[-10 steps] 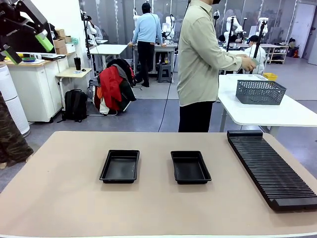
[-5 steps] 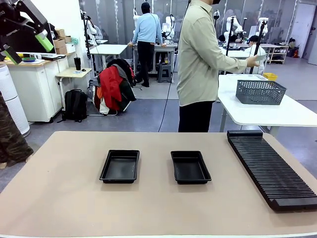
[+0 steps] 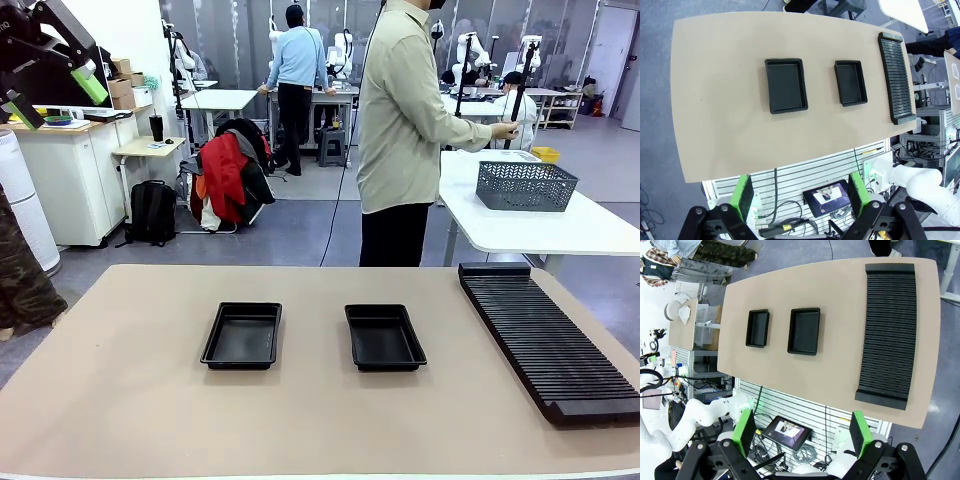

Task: Inspect and transfer BCBs to ESD trays.
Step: Pick up the Blank PCB from the PCB Rack and place it in the left ESD tray.

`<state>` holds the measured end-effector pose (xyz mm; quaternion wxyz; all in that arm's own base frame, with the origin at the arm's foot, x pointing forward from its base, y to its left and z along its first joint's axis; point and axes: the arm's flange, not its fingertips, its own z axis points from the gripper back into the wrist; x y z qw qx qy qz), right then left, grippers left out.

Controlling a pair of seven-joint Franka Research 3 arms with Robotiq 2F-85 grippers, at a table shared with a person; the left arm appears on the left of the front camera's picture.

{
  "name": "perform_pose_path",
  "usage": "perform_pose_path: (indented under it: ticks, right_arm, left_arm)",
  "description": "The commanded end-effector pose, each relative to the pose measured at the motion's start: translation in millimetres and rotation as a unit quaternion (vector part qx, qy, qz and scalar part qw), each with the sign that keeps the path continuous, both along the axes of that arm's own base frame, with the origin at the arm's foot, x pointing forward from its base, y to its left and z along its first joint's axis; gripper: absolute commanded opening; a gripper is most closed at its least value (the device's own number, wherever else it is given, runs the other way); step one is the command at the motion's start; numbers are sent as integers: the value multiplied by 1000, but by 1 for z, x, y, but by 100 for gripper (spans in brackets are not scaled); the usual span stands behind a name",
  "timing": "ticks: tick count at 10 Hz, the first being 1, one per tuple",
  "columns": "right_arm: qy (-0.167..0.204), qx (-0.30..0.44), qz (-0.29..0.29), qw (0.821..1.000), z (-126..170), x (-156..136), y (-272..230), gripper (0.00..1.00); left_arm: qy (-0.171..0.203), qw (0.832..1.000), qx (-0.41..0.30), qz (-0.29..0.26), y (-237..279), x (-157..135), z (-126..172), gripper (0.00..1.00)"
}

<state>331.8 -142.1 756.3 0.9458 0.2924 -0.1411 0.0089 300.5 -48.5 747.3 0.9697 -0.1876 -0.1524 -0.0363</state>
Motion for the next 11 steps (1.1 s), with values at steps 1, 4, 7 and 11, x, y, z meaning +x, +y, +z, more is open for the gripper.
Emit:
perform_pose_path:
  ticks: [1, 4, 7, 11]
  right_arm:
    - [-1, 0, 0, 1000, 0, -1, 0, 100]
    - [-1, 0, 0, 1000, 0, -1, 0, 100]
    - [-1, 0, 0, 1000, 0, -1, 0, 100]
    - [-1, 0, 0, 1000, 0, -1, 0, 100]
  left_arm:
    - [-1, 1000, -1, 1, 0, 0, 0, 100]
    - [-1, 1000, -1, 1, 0, 0, 0, 100]
    - [-1, 1000, -1, 1, 0, 0, 0, 100]
    - [-1, 1000, -1, 1, 0, 0, 0, 100]
